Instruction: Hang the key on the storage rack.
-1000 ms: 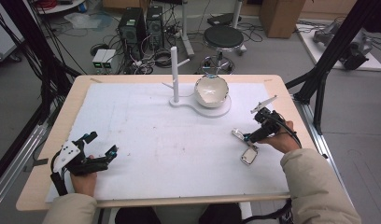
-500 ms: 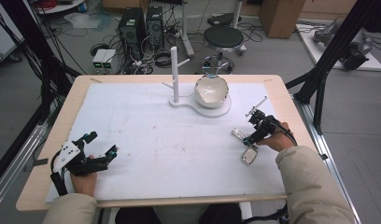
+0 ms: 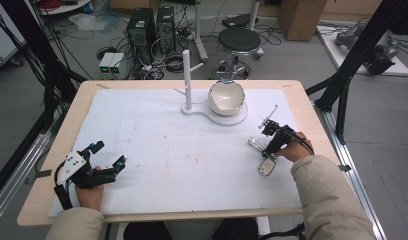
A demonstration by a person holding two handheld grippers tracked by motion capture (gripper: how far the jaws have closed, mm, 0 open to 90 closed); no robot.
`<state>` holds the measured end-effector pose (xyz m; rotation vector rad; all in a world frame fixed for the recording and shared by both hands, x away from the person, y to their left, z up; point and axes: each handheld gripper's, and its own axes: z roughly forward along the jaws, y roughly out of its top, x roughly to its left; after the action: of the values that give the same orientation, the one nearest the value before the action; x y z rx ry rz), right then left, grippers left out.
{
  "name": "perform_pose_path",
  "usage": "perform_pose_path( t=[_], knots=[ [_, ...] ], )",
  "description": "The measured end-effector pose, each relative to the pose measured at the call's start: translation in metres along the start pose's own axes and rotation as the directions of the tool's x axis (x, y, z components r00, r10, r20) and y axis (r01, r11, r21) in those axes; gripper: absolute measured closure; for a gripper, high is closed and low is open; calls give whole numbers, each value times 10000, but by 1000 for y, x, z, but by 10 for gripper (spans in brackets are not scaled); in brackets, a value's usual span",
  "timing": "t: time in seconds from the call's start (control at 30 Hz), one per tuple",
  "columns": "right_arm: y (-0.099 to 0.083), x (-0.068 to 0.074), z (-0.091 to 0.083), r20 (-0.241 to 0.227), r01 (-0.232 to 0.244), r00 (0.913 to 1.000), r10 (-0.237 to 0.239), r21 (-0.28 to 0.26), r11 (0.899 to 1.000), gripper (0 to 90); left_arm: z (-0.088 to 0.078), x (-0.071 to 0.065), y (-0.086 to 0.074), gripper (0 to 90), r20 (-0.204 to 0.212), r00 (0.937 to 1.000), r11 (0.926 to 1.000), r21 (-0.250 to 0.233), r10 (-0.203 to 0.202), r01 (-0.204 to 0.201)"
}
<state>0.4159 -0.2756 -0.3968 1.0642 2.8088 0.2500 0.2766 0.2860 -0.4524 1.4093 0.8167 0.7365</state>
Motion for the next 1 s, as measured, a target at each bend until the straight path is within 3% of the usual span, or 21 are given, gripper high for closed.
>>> perform_pose_path(
  t=[0.33,0.6,0.73,1.0],
  knots=[
    [2,2,2,-52,21,10000,-20,205,9998,571,0,0,0,35,-4,10000,10000,-18,9,-9],
    [3,2,4,-112,176,9998,-172,342,9993,622,0,0,0,35,16,10000,10000,2,55,-55],
    [4,2,5,-244,319,9992,-307,478,9983,699,0,0,0,35,-4,10000,10000,-16,27,-27],
    [5,1,8,-327,65,9995,-42,707,9975,740,0,0,0,35,-10,10000,10000,-15,7,-7]
  ],
)
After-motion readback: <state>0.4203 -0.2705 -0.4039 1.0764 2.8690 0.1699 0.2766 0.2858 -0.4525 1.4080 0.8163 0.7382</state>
